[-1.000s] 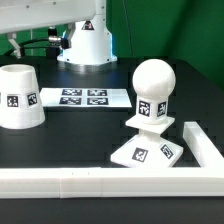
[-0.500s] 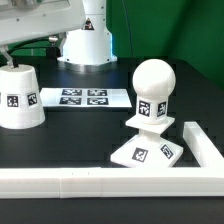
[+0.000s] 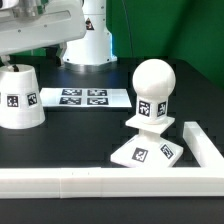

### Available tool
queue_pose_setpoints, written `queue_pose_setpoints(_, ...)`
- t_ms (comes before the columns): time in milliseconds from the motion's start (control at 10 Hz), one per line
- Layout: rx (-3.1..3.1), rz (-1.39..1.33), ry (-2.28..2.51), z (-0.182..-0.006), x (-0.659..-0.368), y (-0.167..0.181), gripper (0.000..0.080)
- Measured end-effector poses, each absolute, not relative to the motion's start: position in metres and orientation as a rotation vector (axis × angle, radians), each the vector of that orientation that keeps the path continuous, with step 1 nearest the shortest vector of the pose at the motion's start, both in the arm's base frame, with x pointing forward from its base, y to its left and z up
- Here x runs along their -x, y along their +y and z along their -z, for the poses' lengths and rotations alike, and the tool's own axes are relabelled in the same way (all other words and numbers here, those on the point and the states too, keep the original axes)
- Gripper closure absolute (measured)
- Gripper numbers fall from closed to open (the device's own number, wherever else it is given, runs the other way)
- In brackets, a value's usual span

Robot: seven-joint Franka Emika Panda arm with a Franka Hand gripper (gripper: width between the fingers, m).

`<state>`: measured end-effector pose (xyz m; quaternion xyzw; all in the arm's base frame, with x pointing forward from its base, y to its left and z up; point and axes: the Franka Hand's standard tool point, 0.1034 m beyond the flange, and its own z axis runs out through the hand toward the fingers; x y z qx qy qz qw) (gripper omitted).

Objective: Assemble lamp

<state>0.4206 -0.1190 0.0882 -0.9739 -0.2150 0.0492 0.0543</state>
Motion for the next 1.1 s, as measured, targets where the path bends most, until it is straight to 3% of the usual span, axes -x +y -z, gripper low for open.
queue_pose_setpoints(100, 2.958, -0.149, -0.653, -0.0882, -0.4205, -0.1191, 0.0229)
queue_pose_setpoints(400, 2.957, -0.152, -0.652, -0.0875, -0.4201, -0.1191, 0.0655)
queue_pose_setpoints(500, 2.957, -0.152, -0.652, -0.0875, -0.4200, -0.1191, 0.0655)
queue_pose_setpoints(600, 2.958, -0.151, -0.652, -0.0876, -0.4201, -0.1191, 0.0757)
queue_pose_setpoints(1100, 2.958, -0.151, -0.652, -0.0876, -0.4201, -0.1190, 0.0757)
